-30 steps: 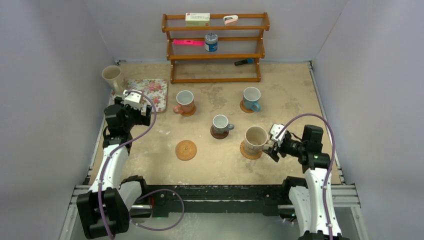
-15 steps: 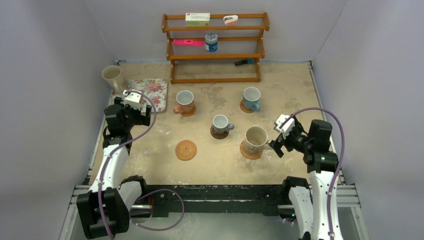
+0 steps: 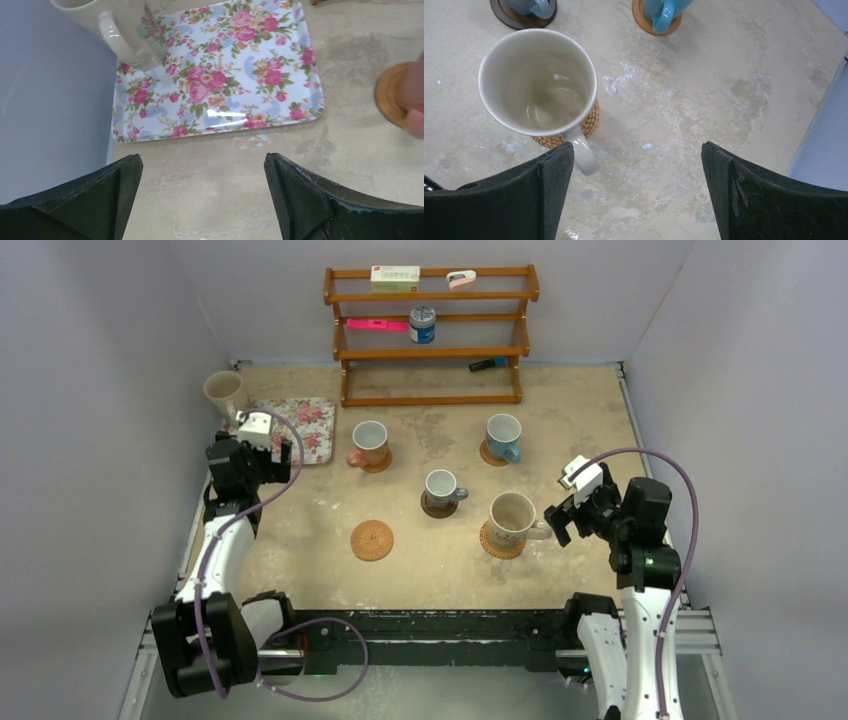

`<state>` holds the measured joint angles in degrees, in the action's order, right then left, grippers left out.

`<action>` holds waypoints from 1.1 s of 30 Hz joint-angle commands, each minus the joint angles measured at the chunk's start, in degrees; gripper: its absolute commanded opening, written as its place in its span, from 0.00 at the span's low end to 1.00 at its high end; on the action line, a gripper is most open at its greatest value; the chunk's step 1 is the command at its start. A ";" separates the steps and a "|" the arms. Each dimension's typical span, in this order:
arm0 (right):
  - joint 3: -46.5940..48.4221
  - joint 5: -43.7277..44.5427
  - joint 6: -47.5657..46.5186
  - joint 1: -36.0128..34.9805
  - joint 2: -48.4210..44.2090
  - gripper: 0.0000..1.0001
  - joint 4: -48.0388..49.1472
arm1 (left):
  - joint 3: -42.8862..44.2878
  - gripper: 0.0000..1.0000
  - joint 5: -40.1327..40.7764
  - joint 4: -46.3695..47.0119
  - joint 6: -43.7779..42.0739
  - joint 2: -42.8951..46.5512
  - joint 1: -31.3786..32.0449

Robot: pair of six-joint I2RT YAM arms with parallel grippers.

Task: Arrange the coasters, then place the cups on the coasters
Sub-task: Pick up the cup from the tray.

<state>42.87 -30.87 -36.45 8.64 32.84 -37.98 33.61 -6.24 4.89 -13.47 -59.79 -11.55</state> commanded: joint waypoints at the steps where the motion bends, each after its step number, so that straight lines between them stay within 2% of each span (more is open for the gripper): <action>1: 2.60 -0.08 2.76 -0.03 1.07 0.99 2.08 | 5.52 1.00 0.64 1.81 2.78 -4.74 -3.41; 7: 0.93 -0.32 4.10 -0.10 0.06 0.99 5.10 | 11.96 1.00 1.31 3.29 4.87 -11.62 -5.68; 20: 0.46 -2.52 3.36 -0.08 -0.74 0.99 4.03 | 25.16 1.00 5.89 9.09 6.62 -30.70 -7.78; 33: 0.19 -3.57 2.57 -0.06 -0.84 0.99 3.42 | 34.77 1.00 5.71 9.84 9.87 -40.99 -7.96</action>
<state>43.09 -32.73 -33.63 8.64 32.47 -34.57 64.34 -1.10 11.60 -5.56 -99.26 -18.98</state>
